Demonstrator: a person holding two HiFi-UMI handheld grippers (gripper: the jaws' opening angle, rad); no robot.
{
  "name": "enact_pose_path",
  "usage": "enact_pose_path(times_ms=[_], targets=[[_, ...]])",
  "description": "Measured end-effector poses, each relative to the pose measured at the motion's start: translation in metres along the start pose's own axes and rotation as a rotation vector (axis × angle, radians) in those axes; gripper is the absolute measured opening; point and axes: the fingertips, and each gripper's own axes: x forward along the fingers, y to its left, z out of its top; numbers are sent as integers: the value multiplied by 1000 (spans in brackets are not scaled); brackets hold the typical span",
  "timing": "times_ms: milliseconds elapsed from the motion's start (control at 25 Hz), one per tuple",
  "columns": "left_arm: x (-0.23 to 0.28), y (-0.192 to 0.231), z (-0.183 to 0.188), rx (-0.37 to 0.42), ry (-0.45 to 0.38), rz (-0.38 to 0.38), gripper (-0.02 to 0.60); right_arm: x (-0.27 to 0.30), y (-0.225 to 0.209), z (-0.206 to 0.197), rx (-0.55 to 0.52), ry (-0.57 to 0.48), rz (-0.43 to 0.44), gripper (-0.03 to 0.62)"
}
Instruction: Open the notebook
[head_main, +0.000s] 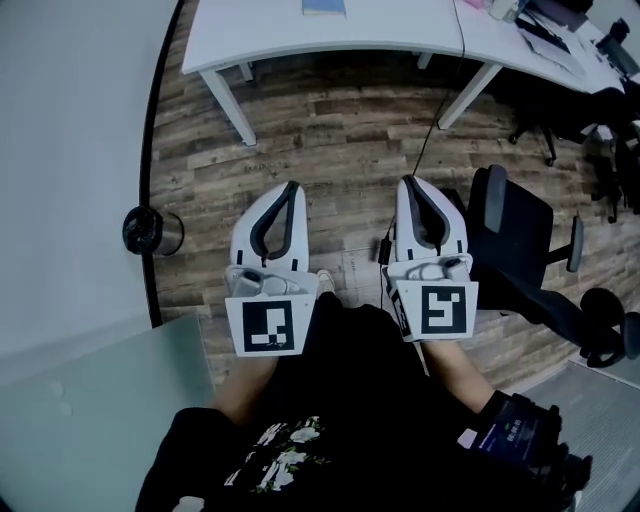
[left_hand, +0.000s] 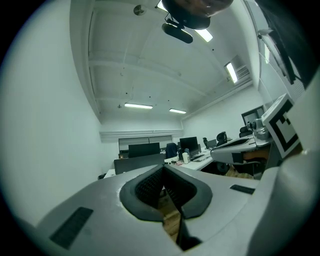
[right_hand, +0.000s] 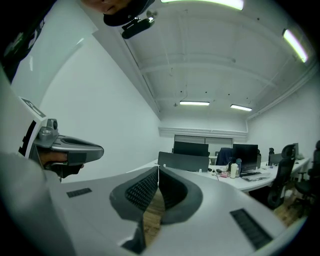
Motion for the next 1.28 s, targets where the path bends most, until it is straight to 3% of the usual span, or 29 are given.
enact_pose_path(times_ms=[680, 1280], targets=[[32, 58, -11, -18, -25, 16, 9, 56, 19, 8, -35, 0, -15, 64], [51, 51, -31, -30, 30, -25, 9, 63, 1, -13, 6, 44, -63, 64]])
